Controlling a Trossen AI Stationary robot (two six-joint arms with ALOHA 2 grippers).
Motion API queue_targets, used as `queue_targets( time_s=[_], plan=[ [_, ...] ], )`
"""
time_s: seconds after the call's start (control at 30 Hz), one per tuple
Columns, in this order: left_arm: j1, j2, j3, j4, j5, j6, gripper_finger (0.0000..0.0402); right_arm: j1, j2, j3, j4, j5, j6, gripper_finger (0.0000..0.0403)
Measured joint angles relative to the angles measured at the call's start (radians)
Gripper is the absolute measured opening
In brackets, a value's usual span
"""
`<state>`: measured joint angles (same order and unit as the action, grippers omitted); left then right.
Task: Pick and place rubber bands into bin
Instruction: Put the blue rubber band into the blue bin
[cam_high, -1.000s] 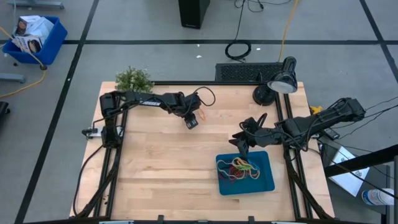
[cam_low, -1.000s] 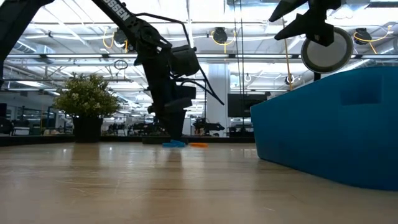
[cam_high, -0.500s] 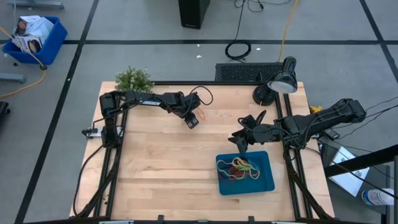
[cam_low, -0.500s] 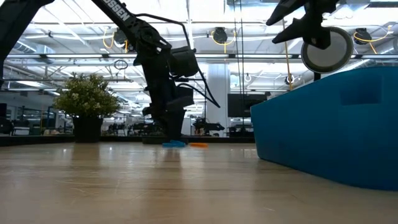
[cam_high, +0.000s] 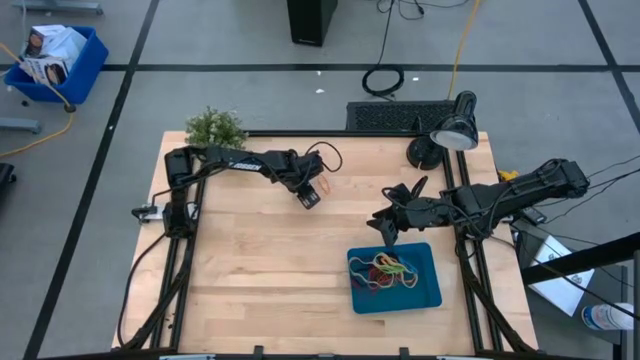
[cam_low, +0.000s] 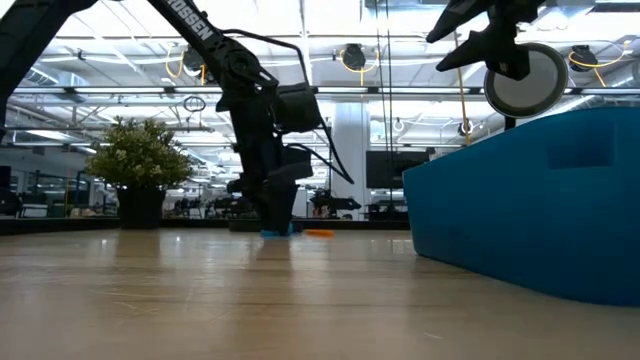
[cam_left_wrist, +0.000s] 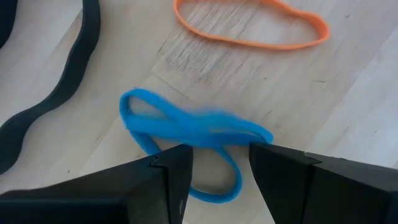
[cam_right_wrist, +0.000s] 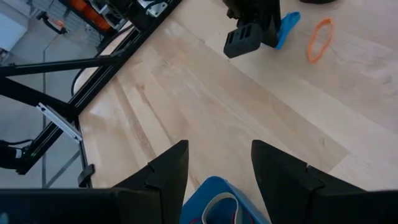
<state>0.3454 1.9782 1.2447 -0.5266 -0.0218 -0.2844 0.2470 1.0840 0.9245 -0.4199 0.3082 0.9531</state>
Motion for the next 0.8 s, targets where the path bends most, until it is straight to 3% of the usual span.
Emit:
queue_targets(
  time_s=[0.23, 0.67, 0.8],
  plan=[
    [-0.008, 0.034, 0.003, -0.01, -0.01, -0.011, 0.0156, 0.001, 0.0, 0.0, 0.006, 0.0, -0.004, 0.0169],
    [-0.01, 0.031, -0.001, 0.007, -0.016, 0.0, 0.0011, 0.001, 0.0, 0.0, 0.005, 0.0, -0.027, 0.0169],
    [-0.01, 0.031, -0.002, 0.006, -0.015, 0.001, 0.0011, 0.001, 0.0, 0.0, 0.005, 0.0, -0.027, 0.0169]
  ],
)
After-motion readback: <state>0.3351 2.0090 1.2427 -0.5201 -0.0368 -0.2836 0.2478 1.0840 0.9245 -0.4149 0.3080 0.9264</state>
